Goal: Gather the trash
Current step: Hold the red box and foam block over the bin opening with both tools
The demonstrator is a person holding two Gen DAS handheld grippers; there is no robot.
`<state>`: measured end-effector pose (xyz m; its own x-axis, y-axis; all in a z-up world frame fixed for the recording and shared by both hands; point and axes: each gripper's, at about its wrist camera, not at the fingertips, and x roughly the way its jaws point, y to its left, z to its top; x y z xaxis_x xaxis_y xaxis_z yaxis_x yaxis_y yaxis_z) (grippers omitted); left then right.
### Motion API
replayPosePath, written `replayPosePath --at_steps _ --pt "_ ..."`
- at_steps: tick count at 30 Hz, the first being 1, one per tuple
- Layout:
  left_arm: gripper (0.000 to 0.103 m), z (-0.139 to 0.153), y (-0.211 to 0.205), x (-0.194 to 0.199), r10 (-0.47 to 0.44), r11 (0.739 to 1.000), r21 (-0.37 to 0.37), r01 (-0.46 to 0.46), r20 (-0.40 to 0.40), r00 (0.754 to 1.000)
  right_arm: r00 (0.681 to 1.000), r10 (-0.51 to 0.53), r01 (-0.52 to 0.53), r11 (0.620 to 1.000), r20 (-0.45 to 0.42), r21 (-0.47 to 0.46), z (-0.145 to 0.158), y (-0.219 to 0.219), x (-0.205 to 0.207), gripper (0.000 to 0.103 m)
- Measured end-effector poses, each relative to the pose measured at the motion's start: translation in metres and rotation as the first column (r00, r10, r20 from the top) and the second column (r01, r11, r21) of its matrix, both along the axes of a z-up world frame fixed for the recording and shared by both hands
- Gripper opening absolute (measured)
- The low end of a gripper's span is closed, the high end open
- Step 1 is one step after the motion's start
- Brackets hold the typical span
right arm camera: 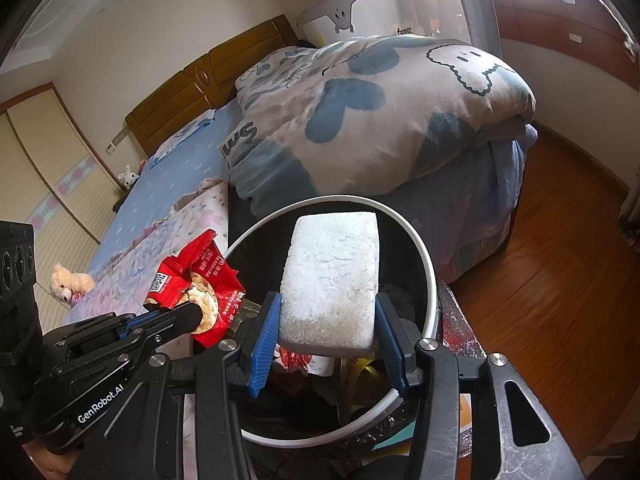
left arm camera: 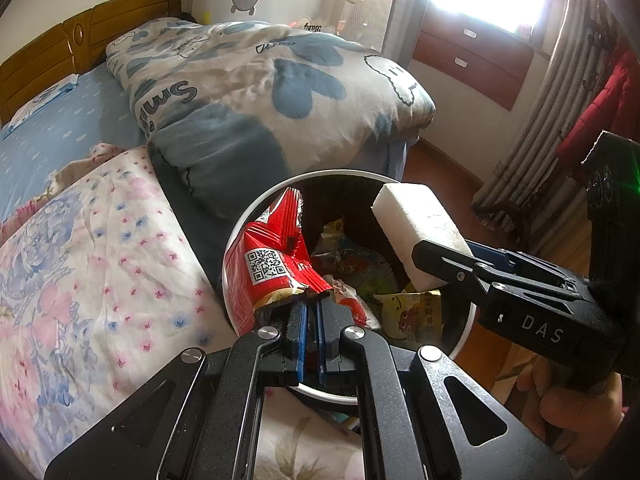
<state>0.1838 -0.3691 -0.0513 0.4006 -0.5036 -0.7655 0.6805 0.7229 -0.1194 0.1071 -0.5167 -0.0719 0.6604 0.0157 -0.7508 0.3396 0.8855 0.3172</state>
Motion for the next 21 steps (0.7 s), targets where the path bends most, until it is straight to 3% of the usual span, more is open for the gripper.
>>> replayPosePath --at_steps 21 --pt "0.003 -0.0002 -0.0024 0.0006 0.001 1.0 0.005 -0.001 -0.001 1.0 1.0 -0.002 0.002 1.0 -0.002 -0.001 0.0004 0.0002 0.0007 0.047"
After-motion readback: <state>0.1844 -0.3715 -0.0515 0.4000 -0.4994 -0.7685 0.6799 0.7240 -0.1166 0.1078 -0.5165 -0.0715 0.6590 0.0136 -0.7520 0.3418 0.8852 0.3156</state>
